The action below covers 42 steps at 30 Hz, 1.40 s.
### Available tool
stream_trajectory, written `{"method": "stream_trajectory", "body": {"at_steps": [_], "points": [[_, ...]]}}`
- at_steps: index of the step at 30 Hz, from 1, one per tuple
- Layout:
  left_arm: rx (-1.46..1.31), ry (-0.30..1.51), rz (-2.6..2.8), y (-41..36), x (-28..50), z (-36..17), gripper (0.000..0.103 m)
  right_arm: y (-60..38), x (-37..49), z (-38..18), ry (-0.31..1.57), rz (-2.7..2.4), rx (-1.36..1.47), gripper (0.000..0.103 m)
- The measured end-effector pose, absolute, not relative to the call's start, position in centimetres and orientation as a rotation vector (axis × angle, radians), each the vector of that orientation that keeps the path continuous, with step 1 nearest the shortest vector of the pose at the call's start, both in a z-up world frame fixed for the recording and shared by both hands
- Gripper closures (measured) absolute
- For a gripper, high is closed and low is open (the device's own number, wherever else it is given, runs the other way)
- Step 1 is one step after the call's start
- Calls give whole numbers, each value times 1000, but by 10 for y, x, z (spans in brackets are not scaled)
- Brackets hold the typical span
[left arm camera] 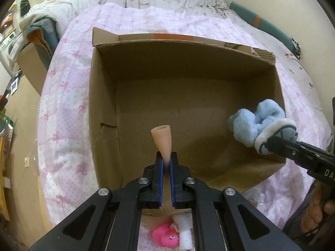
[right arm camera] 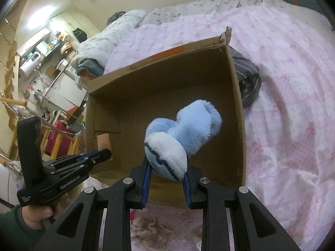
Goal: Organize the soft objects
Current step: 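Carry the tube and blue plush into the box and open both grippers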
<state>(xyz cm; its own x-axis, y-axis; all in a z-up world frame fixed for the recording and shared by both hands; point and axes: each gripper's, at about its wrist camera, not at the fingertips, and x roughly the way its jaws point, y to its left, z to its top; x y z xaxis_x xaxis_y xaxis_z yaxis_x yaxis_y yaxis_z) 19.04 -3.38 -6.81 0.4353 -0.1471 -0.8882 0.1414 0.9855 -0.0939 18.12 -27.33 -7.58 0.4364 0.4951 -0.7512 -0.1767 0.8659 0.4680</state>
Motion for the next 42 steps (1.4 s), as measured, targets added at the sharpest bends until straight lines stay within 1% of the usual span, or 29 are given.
{"method": "stream_trajectory", "body": {"at_steps": [9,18,22,28,30,32,33,37,39,40,41,42], "points": [[-57,1126,-146,-24,194,-72,98,-263,180,-89,1117,399,307,75],[-32,1084,-160,-28,187,-66,98,-255,177,-88,1109,394,281,74],[-44,1097,-158,-28,187,-68,92,-254,178,-87,1099,399,273,74],[-57,1101,-140,-22,190,-67,90,-252,178,-91,1111,395,276,74],[-79,1107,-140,-20,191,-67,84,-252,179,-92,1120,390,279,74],[-80,1103,-139,-19,190,-67,75,-252,180,-92,1122,388,279,74],[-73,1099,-137,-20,190,-66,73,-251,180,-92,1122,387,280,74],[-61,1074,-133,-21,189,-62,46,-250,183,-91,1122,385,287,73],[-65,1058,-136,-21,188,-59,44,-251,183,-92,1120,385,295,72],[-65,1055,-136,-21,188,-58,44,-252,183,-92,1118,387,305,69],[-62,1052,-135,-21,188,-58,43,-255,183,-92,1114,388,314,65],[-54,1051,-132,-22,188,-58,43,-256,184,-91,1105,387,325,58]]}}
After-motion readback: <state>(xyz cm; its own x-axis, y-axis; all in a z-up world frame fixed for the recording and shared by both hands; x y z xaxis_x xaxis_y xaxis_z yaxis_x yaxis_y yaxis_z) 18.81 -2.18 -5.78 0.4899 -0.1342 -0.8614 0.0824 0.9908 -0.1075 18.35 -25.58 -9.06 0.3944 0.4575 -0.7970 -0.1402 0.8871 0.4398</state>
